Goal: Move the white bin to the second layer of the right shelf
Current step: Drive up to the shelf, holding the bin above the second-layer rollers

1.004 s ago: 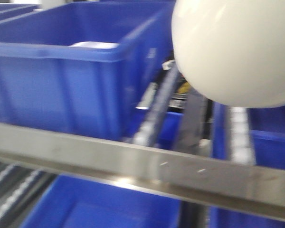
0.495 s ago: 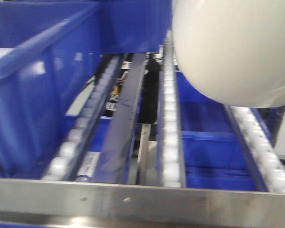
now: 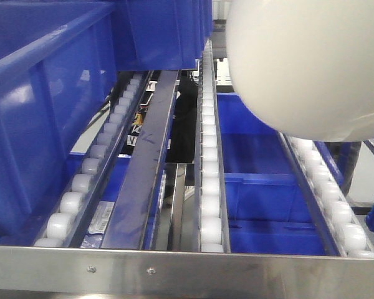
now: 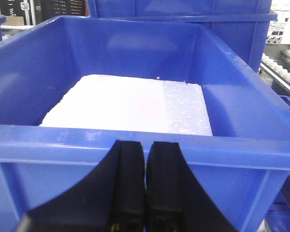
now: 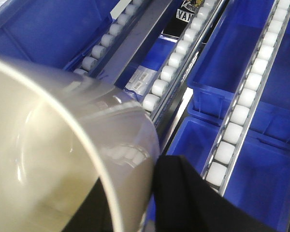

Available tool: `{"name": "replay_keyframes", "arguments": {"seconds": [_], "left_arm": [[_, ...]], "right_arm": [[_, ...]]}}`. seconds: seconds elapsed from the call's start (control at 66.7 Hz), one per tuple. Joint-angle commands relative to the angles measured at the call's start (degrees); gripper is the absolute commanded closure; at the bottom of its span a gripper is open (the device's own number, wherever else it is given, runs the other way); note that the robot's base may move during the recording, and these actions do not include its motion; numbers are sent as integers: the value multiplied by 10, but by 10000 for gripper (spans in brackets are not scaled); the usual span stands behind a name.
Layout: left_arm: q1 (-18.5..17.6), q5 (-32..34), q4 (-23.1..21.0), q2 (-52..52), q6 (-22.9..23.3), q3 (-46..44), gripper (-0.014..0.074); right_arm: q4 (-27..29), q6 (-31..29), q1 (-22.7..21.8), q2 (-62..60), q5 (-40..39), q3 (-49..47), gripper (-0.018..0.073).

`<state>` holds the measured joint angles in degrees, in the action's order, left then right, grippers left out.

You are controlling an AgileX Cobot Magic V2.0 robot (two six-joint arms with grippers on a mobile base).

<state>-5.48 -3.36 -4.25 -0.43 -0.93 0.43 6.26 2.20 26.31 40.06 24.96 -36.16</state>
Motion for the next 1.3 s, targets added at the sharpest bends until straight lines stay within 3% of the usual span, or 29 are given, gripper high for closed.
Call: {"name": "replay_keyframes", "arguments": {"seconds": [0.0,1.289], "left_arm": [[-3,49,-5,-2,6,21,512],[-3,49,-5,-2,6,21,512]], "right_arm": [[1,-1,-3,-4,-53,-18,504],[1,-1,-3,-4,-53,-18,504]]}}
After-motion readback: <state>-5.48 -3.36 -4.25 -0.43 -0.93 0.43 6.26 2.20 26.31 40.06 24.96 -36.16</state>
